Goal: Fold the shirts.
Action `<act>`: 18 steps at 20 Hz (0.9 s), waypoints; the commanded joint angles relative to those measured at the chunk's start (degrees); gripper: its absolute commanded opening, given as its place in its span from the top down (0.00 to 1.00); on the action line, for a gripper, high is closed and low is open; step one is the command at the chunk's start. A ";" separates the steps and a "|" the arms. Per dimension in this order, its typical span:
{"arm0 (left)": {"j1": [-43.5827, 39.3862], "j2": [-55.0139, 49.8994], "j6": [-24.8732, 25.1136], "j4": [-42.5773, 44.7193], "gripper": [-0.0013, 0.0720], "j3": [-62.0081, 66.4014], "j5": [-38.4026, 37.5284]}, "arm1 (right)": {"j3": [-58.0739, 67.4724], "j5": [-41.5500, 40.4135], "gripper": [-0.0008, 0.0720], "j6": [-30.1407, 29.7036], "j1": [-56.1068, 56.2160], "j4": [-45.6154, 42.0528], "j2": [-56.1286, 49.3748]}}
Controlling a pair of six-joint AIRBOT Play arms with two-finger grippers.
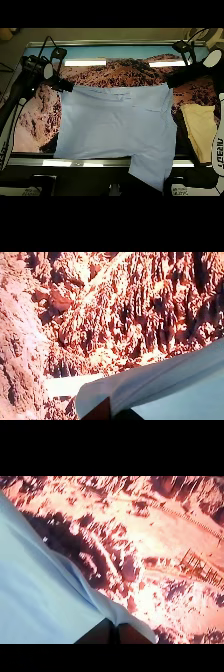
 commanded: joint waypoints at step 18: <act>12.76 -3.78 6.25 -18.51 0.96 -0.66 -5.79 | -0.50 7.17 0.96 3.87 -4.94 -2.86 -4.35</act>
